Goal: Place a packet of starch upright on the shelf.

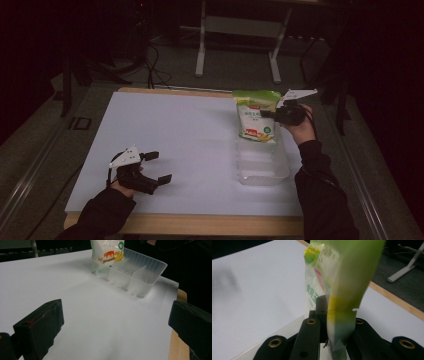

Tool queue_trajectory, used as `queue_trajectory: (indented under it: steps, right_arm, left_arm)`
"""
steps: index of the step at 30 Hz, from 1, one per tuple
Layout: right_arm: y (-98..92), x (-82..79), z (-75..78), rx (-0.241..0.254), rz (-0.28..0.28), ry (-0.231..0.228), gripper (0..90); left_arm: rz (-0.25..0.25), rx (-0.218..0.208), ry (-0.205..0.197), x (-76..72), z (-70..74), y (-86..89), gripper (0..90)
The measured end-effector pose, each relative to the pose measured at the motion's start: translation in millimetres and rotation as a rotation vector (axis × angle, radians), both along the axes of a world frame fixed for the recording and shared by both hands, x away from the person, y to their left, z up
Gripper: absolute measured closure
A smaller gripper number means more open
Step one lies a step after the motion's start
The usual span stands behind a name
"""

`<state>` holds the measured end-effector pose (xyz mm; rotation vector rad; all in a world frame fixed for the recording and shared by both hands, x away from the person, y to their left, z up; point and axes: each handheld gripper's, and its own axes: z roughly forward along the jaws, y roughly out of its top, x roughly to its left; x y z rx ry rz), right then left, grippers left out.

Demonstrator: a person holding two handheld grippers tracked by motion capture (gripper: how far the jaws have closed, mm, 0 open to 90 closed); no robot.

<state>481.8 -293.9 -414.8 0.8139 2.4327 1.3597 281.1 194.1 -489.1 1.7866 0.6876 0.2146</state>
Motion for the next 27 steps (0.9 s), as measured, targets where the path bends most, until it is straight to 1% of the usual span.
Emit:
queue_trajectory:
  steps: [3, 7, 8, 10, 11, 15, 18, 20, 22, 23, 24, 26, 27]
  right_arm:
    - [-5.3, -2.4, -8.3, 0.047, -0.018, 0.010, 84.5]
    - [-13.0, -6.2, -18.9, 0.094, -0.030, 0.008, 84.5]
    - [-15.1, -6.6, -22.1, 0.105, -0.034, 0.015, 84.5]
    - [-18.5, -7.6, -28.9, 0.100, -0.045, 0.022, 84.4]
    - [-21.1, -8.4, -31.9, 0.111, -0.051, 0.018, 84.4]
    - [-30.3, -10.3, -38.9, 0.142, -0.072, 0.035, 83.5]
    - [-28.1, -11.7, -40.4, 0.099, -0.086, 0.036, 78.2]
    - [-26.4, -13.5, -40.7, 0.075, -0.092, 0.029, 76.3]
    - [-26.2, -15.6, -39.6, 0.071, -0.112, 0.032, 74.4]
    - [-26.6, -16.9, -38.2, 0.075, -0.125, 0.039, 71.0]
    - [-27.6, -18.0, -36.3, 0.078, -0.138, 0.034, 64.7]
    - [-28.6, -20.9, -31.8, 0.085, -0.165, 0.017, 54.9]
    - [-28.8, -22.7, -29.6, 0.086, -0.175, 0.013, 52.9]
  left_arm:
    - [-0.002, -0.004, 0.003, -0.1, -0.5, -0.2, 0.7]
    - [-0.001, -0.005, 0.008, 0.4, -2.0, -0.2, 0.7]
    - [-0.001, -0.006, 0.009, 0.5, -2.1, -0.2, 0.7]
    - [-0.001, -0.005, 0.008, 0.2, -2.0, -0.4, 0.7]
    - [-0.002, -0.006, 0.007, 0.0, -1.8, -0.5, 0.7]
    - [-0.005, -0.007, 0.009, 0.2, -1.8, -1.1, 0.6]
    - [-0.006, -0.008, 0.010, 0.7, -2.1, -1.6, 0.7]
    - [-0.006, -0.013, 0.017, 0.9, -2.4, -2.0, 0.7]
    - [-0.008, -0.014, 0.014, 1.2, -2.3, -1.6, 0.7]
    - [-0.006, -0.014, 0.014, 1.1, -2.1, -1.6, 0.7]
    - [-0.006, -0.016, 0.012, 1.0, -1.8, -1.6, 0.7]
    - [-0.005, -0.018, 0.012, 0.7, -1.4, -1.5, 0.7]
    - [-0.005, -0.018, 0.011, 0.6, -1.1, -1.5, 0.7]
